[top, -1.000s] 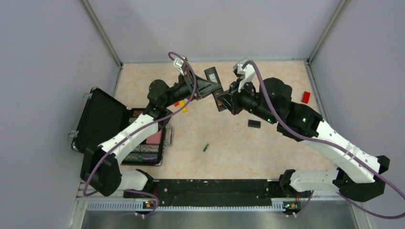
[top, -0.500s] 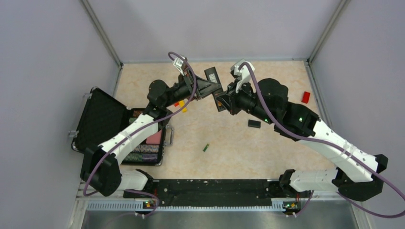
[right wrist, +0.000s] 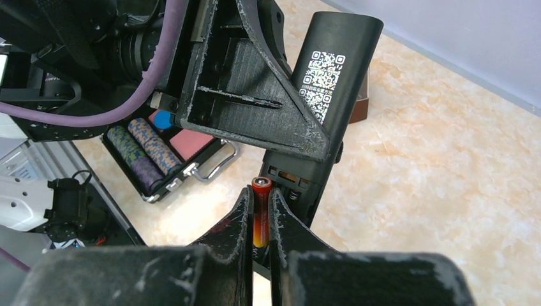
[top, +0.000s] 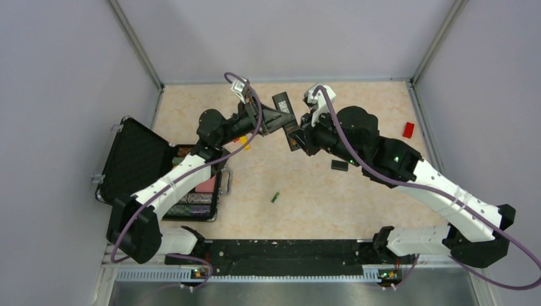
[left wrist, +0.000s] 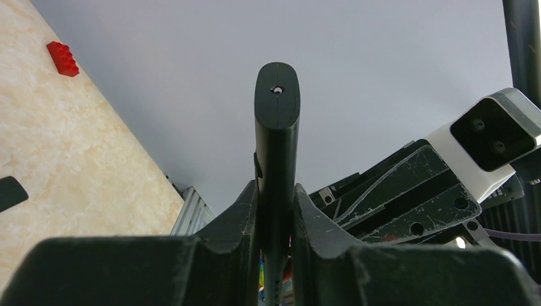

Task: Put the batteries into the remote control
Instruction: Load the battery into the remote control.

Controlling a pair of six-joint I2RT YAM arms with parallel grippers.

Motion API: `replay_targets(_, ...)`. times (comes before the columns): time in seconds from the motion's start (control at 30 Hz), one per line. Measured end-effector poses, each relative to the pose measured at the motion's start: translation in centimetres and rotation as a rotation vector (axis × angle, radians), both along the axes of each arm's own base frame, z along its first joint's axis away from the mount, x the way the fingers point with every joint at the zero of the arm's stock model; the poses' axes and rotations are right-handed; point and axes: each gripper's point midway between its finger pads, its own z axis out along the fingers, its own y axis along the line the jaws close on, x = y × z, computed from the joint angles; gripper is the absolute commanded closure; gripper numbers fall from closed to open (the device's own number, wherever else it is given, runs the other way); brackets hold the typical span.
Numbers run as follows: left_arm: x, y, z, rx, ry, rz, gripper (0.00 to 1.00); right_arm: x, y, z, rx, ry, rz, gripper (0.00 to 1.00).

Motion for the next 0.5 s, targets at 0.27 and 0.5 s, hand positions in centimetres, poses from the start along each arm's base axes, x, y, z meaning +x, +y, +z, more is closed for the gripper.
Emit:
replay_targets(0.27, 0.1, 0.1, -0.3, 0.005, -0.003, 0.013, 1.00, 0.1, 0.2, -0.7, -0.003, 0.025, -0.012, 0.83)
replay_targets(0.5, 0.3, 0.3, -0.2, 0.005, -0.013, 0.039, 1.00, 0.1, 0.5, -1.3, -0.008, 0.063, -0.017, 0.74)
